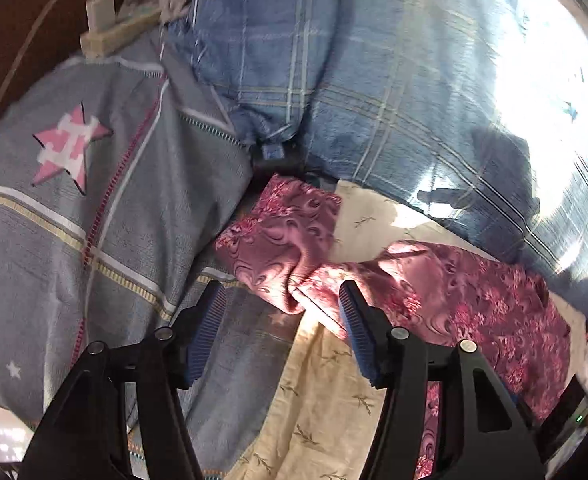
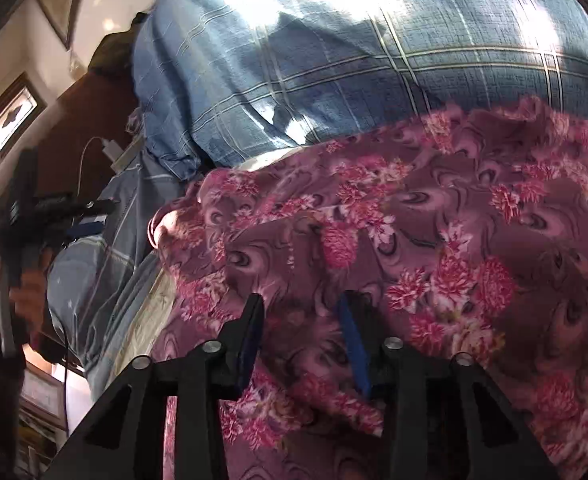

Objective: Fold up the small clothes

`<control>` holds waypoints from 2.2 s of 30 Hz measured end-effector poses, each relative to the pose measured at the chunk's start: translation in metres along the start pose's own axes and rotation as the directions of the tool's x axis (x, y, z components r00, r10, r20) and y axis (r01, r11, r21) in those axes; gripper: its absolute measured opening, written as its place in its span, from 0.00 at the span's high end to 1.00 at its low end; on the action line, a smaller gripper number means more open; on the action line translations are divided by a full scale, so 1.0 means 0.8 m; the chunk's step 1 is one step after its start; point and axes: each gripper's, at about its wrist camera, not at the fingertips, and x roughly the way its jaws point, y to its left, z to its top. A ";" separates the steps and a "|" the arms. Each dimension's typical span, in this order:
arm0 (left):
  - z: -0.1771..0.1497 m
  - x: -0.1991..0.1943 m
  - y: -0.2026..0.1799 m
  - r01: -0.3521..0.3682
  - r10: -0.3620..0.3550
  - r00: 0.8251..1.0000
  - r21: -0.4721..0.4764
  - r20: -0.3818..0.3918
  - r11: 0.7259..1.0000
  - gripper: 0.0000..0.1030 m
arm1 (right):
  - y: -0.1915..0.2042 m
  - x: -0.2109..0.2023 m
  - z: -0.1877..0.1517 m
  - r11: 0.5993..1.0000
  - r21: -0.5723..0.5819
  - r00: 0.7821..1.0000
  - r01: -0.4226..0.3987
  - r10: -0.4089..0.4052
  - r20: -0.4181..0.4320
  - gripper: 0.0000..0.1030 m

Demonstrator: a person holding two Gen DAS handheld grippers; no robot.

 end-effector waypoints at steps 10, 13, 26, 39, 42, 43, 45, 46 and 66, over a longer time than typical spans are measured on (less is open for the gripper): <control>0.045 0.102 -0.023 -0.076 0.075 0.988 0.001 -0.138 0.997 0.44 | -0.009 -0.009 -0.008 0.997 0.036 0.998 -0.063 0.062 0.028 0.57; 0.047 0.121 -0.052 -0.137 0.155 0.975 0.116 -0.157 0.984 0.43 | -0.013 -0.009 -0.007 0.996 0.045 0.996 -0.080 0.078 0.033 0.57; 0.001 0.004 0.047 -0.193 0.197 0.977 -0.050 0.082 0.980 0.95 | -0.022 -0.015 -0.007 0.994 0.051 0.995 -0.095 0.093 0.041 0.58; -0.086 -0.084 0.144 0.009 0.030 0.992 -0.296 0.125 0.955 0.55 | -0.017 -0.013 -0.006 0.995 0.049 0.996 -0.085 0.083 0.037 0.58; -0.054 -0.055 0.108 0.041 -0.027 0.998 -0.248 0.063 0.968 0.54 | -0.017 -0.014 -0.006 0.995 0.050 0.996 -0.087 0.085 0.038 0.58; -0.043 -0.037 0.095 0.045 -0.036 0.999 -0.238 0.041 0.970 0.54 | -0.017 -0.013 -0.006 0.995 0.050 0.996 -0.088 0.086 0.038 0.58; -0.023 -0.008 0.075 0.004 -0.006 1.000 -0.212 -0.007 0.977 0.54 | -0.018 -0.012 -0.006 0.994 0.052 0.995 -0.092 0.090 0.040 0.58; -0.013 0.012 0.068 -0.032 0.025 0.999 -0.207 -0.035 0.978 0.54 | -0.019 -0.011 -0.006 0.994 0.053 0.995 -0.094 0.092 0.041 0.58; -0.090 -0.077 0.073 0.118 -0.083 0.976 -0.173 0.200 0.978 0.94 | -0.030 -0.014 -0.008 0.988 0.070 0.989 -0.138 0.135 0.056 0.58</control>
